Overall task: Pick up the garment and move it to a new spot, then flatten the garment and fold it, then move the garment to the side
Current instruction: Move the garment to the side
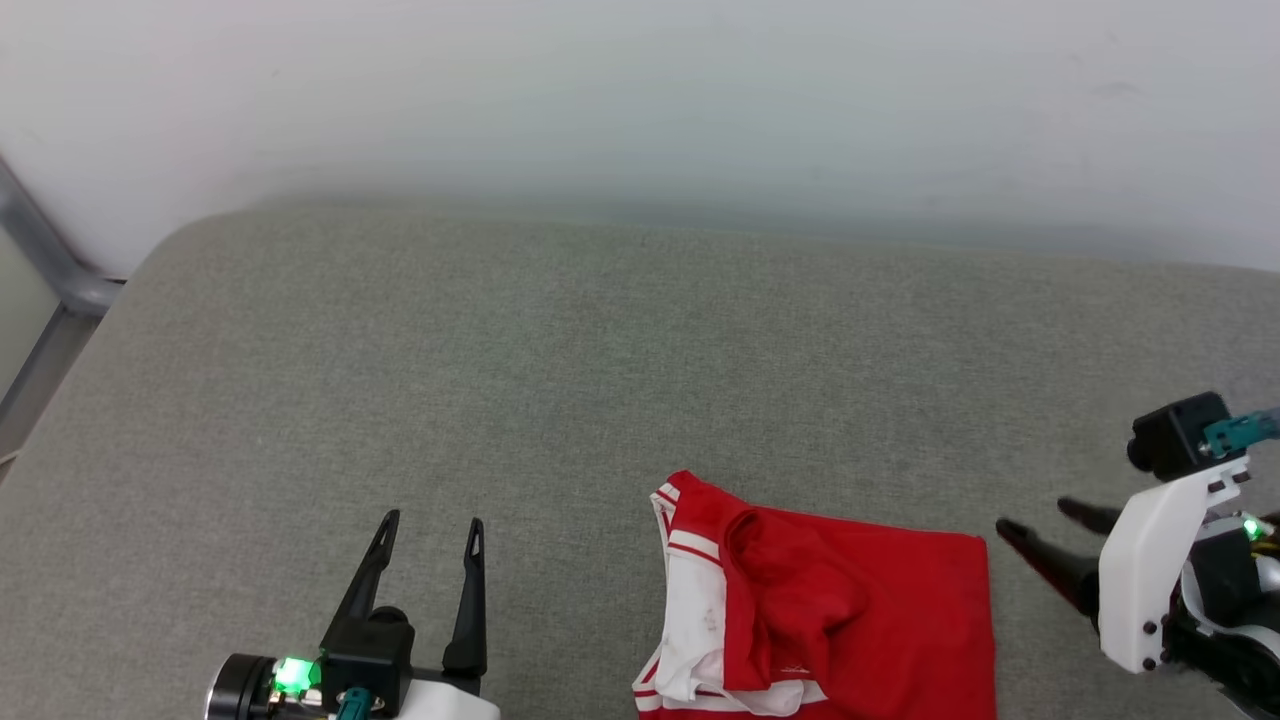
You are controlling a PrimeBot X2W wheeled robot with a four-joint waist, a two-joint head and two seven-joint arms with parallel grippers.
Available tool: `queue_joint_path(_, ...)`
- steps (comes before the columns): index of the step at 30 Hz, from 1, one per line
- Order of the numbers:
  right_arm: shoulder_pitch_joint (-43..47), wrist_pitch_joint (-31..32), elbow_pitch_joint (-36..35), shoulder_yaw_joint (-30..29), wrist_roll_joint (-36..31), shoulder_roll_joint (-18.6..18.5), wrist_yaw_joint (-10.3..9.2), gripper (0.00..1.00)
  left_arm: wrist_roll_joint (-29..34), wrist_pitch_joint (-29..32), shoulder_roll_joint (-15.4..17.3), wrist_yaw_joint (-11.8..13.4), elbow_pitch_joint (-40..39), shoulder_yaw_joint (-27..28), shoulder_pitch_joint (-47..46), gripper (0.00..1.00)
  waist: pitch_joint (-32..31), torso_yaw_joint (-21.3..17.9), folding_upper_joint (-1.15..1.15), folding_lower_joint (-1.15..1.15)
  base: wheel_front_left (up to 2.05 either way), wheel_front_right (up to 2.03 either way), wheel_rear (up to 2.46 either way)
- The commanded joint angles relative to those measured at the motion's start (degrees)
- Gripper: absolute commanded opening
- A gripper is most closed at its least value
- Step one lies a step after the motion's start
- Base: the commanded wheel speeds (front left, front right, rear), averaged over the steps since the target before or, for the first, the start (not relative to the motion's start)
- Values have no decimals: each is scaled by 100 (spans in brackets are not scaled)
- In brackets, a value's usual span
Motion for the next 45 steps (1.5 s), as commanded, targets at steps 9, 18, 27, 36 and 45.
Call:
queue_joint_path(9, 277, 775, 274, 235, 783, -4, -6, 100, 14, -27, -59, -42, 16, -79, -305, 100, 383, 269, 0, -1, 0, 0, 0)
queue_joint_path(18, 166, 514, 921, 571, 872, 287, -6, 100, -14, -27, -93, -94, 102, -149, -554, 100, 718, 469, 0, -1, 0, 0, 0)
queue_joint_path(27, 113, -32, 1316, 1161, 911, 304, -5, 26, 10, -27, -83, -66, 134, -143, -623, 100, 789, 489, 0, -1, 0, 0, 0)
queue_joint_path(36, -363, -805, 1009, 1313, 869, -152, -6, 0, -28, -27, -72, -42, 156, -122, -475, 100, 591, 308, 0, -1, 0, 0, 0)
queue_joint_path(45, -769, -989, 434, 1307, 721, -685, -7, 0, -82, -26, -89, -31, 143, -59, -336, 100, 431, -155, 0, -1, 0, 0, 0)
